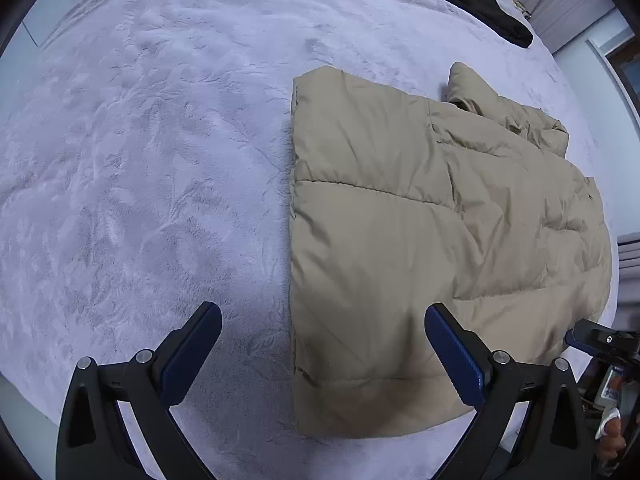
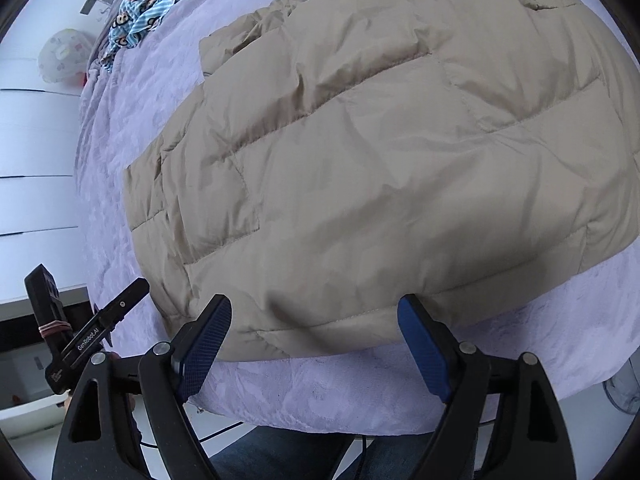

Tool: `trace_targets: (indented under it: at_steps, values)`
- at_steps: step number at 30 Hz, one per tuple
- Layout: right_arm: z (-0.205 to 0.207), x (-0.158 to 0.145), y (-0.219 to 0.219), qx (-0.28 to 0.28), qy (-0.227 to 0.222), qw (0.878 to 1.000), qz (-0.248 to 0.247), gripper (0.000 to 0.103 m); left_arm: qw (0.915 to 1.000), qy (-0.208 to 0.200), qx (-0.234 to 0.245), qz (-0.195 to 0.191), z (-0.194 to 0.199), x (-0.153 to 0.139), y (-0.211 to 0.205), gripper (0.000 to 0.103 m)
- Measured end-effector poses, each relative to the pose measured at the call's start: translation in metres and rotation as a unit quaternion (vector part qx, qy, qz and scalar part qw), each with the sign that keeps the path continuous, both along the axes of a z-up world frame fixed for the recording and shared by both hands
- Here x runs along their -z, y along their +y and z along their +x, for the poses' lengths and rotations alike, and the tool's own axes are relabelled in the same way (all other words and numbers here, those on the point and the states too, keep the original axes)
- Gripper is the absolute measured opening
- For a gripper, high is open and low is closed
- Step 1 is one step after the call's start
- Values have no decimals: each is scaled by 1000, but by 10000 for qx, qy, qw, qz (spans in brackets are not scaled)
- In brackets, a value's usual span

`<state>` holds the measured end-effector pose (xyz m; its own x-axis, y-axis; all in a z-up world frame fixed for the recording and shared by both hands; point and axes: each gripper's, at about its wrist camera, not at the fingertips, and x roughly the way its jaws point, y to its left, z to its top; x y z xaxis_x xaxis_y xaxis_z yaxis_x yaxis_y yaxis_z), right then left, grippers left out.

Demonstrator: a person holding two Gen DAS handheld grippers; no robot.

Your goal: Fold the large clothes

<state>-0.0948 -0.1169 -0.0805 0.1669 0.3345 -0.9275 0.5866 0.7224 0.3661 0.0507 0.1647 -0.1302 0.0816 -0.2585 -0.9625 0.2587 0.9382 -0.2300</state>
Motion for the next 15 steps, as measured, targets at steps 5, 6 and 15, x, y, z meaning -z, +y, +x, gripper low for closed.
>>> trace_targets:
  at_steps: [5, 6, 15]
  values:
    - [12, 8, -1, -115, 156, 9998, -6, 87, 9981, 295, 109, -535, 17, 12, -2, 102]
    - [13, 9, 0, -136, 182, 9997, -12, 87, 9965, 349, 157, -739, 20, 13, -2, 102]
    - [24, 15, 5, -262, 398, 9988, -118, 87, 9758, 1077, 497, -1839, 57, 50, 8, 102]
